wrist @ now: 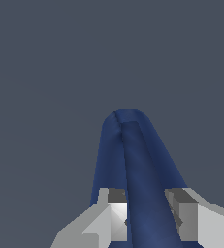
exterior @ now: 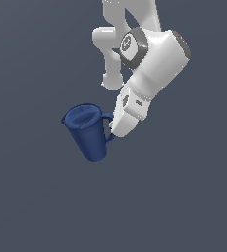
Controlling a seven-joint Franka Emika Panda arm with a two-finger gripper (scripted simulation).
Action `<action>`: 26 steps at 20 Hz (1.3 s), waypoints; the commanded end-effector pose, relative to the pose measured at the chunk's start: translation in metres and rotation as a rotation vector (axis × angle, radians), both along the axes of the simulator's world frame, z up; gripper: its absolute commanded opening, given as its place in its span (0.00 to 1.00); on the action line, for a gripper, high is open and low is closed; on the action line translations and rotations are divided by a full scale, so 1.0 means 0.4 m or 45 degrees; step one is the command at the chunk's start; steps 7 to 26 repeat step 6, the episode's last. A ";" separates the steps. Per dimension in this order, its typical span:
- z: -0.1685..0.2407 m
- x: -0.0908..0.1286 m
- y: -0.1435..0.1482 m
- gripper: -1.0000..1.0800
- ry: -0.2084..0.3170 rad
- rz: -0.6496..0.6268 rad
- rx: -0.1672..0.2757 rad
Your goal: Pick up the object and move it to a goal position.
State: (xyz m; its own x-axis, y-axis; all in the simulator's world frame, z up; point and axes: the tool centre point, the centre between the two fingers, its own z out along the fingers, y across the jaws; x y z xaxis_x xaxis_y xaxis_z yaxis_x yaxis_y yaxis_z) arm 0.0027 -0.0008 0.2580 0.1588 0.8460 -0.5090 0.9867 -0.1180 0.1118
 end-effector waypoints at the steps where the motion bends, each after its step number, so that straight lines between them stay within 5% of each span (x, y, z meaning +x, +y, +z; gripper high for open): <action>1: 0.014 0.013 0.001 0.00 -0.003 0.000 -0.001; 26: 0.019 0.022 0.001 0.00 -0.004 0.000 -0.002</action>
